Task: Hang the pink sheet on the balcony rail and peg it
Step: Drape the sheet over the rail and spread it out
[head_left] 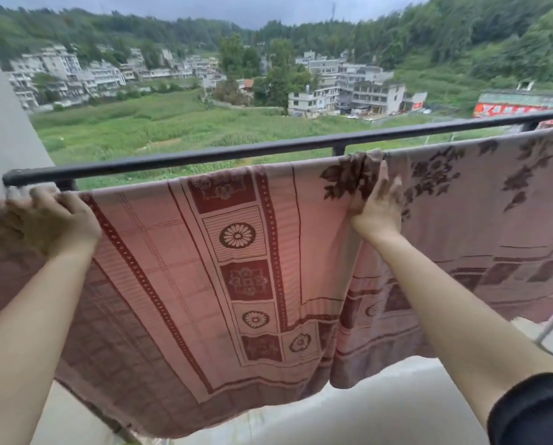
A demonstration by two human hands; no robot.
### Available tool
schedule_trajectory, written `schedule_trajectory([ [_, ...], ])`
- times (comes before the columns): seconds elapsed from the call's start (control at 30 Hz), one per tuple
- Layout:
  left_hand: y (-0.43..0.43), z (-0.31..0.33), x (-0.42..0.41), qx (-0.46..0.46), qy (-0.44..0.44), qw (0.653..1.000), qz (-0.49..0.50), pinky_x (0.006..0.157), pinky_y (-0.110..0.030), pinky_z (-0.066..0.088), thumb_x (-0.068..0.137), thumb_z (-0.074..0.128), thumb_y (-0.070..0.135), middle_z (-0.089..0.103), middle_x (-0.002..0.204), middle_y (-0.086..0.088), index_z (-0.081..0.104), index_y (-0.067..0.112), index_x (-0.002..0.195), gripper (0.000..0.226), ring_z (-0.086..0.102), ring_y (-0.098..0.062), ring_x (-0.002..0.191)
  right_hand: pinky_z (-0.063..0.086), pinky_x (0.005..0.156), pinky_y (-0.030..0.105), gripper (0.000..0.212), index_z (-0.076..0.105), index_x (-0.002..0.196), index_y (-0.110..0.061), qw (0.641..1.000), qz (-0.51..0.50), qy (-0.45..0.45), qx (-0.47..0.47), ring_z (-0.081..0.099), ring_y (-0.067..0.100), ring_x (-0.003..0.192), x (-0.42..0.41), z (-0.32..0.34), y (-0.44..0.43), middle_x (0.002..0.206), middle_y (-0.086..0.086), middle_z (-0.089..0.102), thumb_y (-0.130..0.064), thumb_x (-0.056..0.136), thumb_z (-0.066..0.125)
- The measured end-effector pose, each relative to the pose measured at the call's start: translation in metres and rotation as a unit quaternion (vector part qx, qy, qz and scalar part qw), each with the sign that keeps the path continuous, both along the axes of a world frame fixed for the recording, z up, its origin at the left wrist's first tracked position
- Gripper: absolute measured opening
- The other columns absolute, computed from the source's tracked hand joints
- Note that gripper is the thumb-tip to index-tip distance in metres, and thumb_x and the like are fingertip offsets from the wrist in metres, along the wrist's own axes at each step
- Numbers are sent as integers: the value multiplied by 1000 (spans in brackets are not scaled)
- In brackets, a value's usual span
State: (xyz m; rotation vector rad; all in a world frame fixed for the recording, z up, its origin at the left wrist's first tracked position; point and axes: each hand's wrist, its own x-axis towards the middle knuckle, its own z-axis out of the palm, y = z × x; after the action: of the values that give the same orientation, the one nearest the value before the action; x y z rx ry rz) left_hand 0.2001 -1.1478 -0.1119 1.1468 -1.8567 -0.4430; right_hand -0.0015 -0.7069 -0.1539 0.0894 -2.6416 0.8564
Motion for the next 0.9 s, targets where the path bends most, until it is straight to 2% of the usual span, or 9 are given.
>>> schedule_trajectory([
  [0.1, 101, 1, -44, -147, -41, 983, -101, 115, -59, -2, 98, 26, 44, 41, 147, -15, 53, 12, 120, 47, 31, -30, 141, 50, 97, 39, 58, 47, 140, -14, 969, 32, -172, -177, 59, 35, 118, -10, -20, 29, 133, 18, 60, -28, 87, 67],
  [0.17, 173, 2, -79, -213, -66, 952, -208, 116, -59, -1, 99, 26, 50, 49, 143, -11, 52, 14, 125, 51, 40, -26, 136, 51, 96, 35, 46, 60, 130, -16, 948, 81, -221, -216, 62, 28, 114, -15, -24, 51, 125, 10, 67, -34, 89, 66],
  [0.3, 282, 5, -145, -289, -126, 902, -294, 116, -57, -4, 99, 24, 57, 47, 144, -10, 45, 20, 139, 58, 39, -28, 137, 35, 109, 33, 70, 30, 151, -15, 933, 108, -155, -306, 45, 27, 133, -35, -10, 84, 146, 8, 46, -24, 88, 60],
  [0.4, 321, -7, -172, -289, -175, 906, -255, 115, -60, -6, 97, 19, 62, 42, 140, -9, 39, 26, 143, 61, 30, -28, 138, 20, 119, 35, 81, 17, 155, -8, 937, 65, -38, -340, 25, 26, 146, -53, 11, 99, 158, 15, 25, -37, 93, 61],
  [0.47, 324, -15, -181, -288, -198, 911, -217, 114, -64, -5, 98, 20, 61, 39, 133, -11, 38, 27, 140, 57, 27, -30, 134, 29, 114, 33, 75, 35, 148, -5, 950, 43, -14, -308, 38, 27, 140, -67, 16, 111, 149, 16, 42, -43, 91, 64],
  [0.6, 324, -18, -187, -291, -203, 916, -188, 112, -69, -2, 98, 32, 49, 38, 127, -13, 36, 23, 133, 44, 27, -30, 127, 42, 79, 25, 23, 72, 103, -9, 967, 43, 28, -251, 66, 27, 100, -89, 12, 130, 102, 9, 74, -26, 91, 62],
  [0.67, 327, -20, -188, -292, -191, 921, -176, 112, -68, -4, 98, 36, 46, 39, 126, -14, 37, 21, 131, 41, 27, -31, 126, 42, 79, 23, 27, 70, 105, -10, 965, 58, 24, -253, 65, 26, 102, -93, 11, 133, 104, 8, 73, -32, 90, 63],
  [0.8, 329, -20, -189, -295, -183, 923, -167, 112, -66, -5, 99, 36, 46, 40, 125, -14, 40, 19, 129, 41, 30, -32, 125, 48, 101, 36, 90, 56, 126, -7, 957, 70, -23, -282, 57, 24, 120, -93, 18, 120, 125, 8, 63, -75, 68, 68],
  [0.9, 328, -18, -187, -297, -190, 921, -165, 113, -66, -2, 98, 36, 45, 40, 125, -14, 39, 20, 130, 40, 32, -33, 125, 55, 80, 32, 49, 75, 98, -20, 960, 56, 52, -270, 69, 17, 90, -95, 20, 111, 90, -3, 75, -65, 78, 68],
])
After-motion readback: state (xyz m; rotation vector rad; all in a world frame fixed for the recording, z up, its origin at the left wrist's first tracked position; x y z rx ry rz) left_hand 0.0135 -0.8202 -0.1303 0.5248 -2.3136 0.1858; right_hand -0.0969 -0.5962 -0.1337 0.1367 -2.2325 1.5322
